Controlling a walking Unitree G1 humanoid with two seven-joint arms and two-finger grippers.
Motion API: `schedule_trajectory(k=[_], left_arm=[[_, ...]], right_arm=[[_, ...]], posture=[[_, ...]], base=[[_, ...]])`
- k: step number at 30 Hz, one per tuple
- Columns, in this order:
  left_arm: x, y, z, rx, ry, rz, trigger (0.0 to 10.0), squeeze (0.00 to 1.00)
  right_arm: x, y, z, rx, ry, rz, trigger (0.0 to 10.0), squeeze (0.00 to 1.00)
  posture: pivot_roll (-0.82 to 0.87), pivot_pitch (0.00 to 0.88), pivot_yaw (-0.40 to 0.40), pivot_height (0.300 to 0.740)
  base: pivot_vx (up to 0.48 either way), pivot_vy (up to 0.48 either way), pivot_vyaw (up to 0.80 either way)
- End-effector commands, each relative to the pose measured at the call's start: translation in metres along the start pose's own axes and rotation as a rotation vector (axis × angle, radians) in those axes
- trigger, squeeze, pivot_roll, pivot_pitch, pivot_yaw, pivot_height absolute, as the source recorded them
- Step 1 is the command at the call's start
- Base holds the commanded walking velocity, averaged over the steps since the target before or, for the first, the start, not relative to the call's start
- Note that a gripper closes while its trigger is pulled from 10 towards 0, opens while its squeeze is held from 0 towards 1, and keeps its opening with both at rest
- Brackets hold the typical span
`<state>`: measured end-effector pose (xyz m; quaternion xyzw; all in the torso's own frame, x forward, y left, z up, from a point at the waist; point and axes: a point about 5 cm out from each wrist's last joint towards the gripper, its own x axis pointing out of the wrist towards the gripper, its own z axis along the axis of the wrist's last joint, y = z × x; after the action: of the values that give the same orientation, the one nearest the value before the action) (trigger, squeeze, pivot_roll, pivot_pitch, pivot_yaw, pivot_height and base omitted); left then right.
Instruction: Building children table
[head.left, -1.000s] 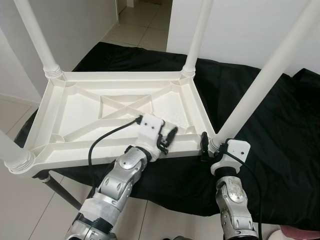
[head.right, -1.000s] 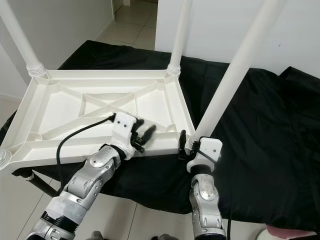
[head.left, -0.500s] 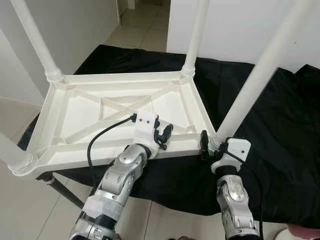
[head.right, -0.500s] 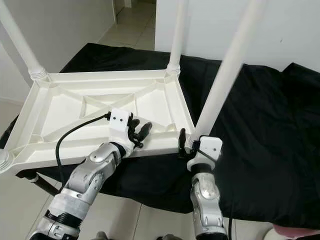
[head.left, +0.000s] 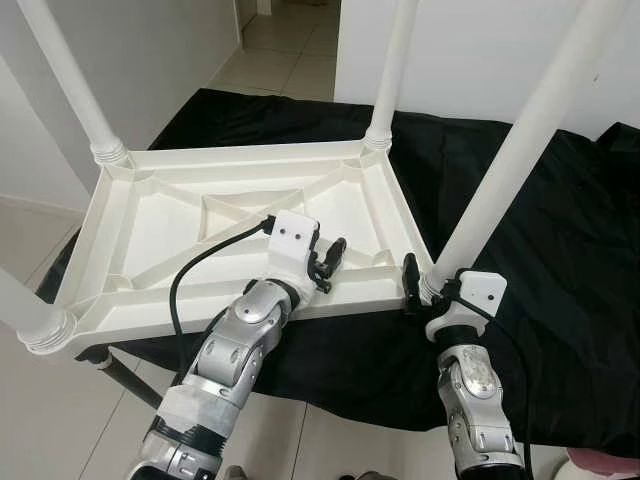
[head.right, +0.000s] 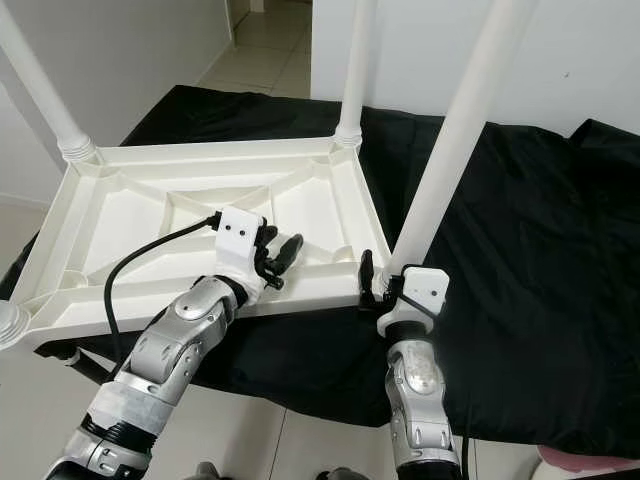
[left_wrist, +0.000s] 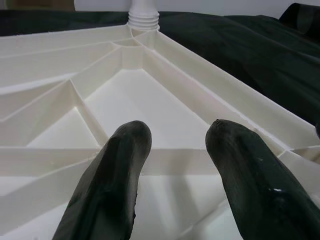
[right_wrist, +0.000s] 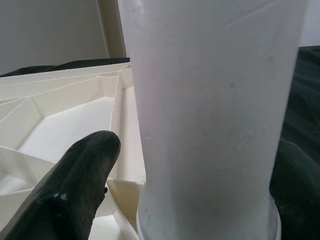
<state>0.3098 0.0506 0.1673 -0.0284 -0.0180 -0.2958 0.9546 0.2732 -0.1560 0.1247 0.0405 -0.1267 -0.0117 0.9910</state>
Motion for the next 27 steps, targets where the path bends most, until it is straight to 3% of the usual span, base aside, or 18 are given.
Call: schedule_trajectory(k=[1,13,24,27], left_arm=[[-0.001,-0.003,-0.001,0.023,-0.005,-0.154,10.0,0.0],[0.003,0.006,-0.002,0.059,0.001,-0.134,10.0,0.0],[0.004,-0.001,-0.001,0.102,0.013,-0.281,10.0,0.0],[-0.004,-0.018,-0.005,0.089,0.036,-0.435,10.0,0.0]], right_arm=[[0.003,0.008,0.001,0.025,-0.011,0.03,10.0,0.0],[0.008,0.006,0.0,0.017,-0.004,0.022,10.0,0.0],[0.007,0.002,0.001,-0.011,-0.004,0.031,10.0,0.0],[0.009,0.001,0.002,-0.008,0.002,0.073,10.0,0.0]], posture=[[0.0,0.079,-0.002,0.74],[-0.02,0.073,0.014,0.74],[-0.03,0.075,0.03,0.74],[-0.02,0.073,0.017,0.74]], base=[[0.0,0.0,0.0],[0.0,0.0,0.0],[0.0,0.0,0.0],[0.0,0.0,0.0]])
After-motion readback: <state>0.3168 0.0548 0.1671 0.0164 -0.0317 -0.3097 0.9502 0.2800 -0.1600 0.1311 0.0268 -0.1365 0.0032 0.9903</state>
